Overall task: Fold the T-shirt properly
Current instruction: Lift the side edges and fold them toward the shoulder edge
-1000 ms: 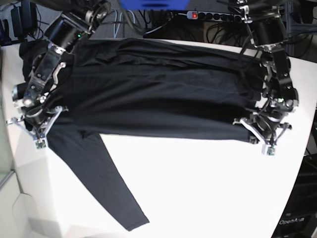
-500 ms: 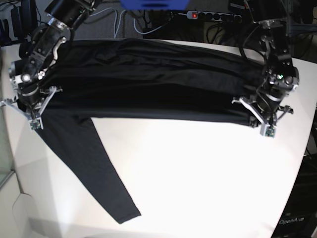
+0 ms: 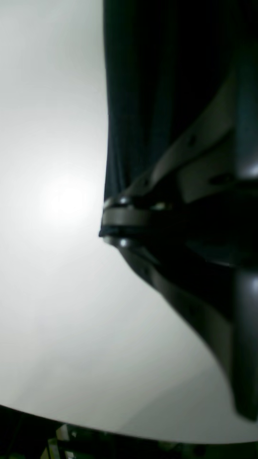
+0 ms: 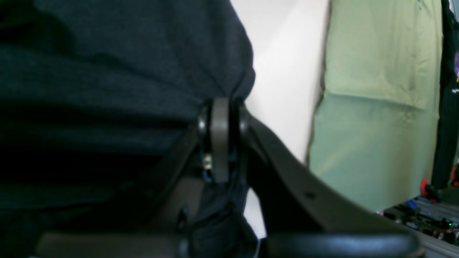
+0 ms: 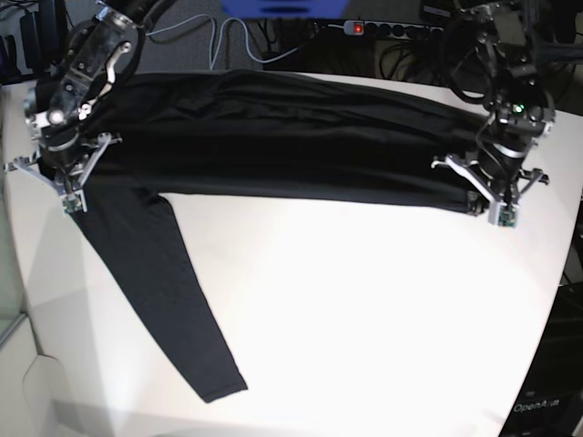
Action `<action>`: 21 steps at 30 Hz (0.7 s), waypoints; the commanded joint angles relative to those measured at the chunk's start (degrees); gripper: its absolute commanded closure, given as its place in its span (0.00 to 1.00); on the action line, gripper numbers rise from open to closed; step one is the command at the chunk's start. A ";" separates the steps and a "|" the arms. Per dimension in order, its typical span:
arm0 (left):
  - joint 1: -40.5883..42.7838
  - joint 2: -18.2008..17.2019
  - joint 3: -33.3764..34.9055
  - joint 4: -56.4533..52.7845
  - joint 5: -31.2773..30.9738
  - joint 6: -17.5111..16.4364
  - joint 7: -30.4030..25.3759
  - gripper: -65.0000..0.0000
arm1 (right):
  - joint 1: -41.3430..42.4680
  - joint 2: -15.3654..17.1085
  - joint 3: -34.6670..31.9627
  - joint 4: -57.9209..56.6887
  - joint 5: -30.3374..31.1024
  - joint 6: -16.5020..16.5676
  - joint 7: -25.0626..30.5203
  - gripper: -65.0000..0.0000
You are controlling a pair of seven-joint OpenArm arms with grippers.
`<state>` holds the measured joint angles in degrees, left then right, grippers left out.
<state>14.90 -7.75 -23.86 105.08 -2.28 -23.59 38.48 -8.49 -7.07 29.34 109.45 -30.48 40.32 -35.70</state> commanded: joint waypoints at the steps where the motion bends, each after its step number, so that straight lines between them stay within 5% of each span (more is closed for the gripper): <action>1: 0.36 -0.56 -0.45 1.16 0.13 0.43 -1.16 0.97 | -0.52 0.35 -0.02 1.19 -0.25 -0.32 0.49 0.99; 14: 3.79 -0.56 -2.30 1.16 0.13 0.17 -1.16 0.97 | -8.08 0.26 0.33 1.19 4.59 -0.32 5.42 0.99; 21: 4.05 1.29 -6.78 1.16 0.66 -8.71 -0.90 0.97 | -11.24 0.52 1.12 1.19 4.59 -0.32 9.11 0.99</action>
<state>19.16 -5.82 -30.39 105.14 -1.28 -32.34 38.63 -19.97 -6.96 30.09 109.51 -25.89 40.38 -27.22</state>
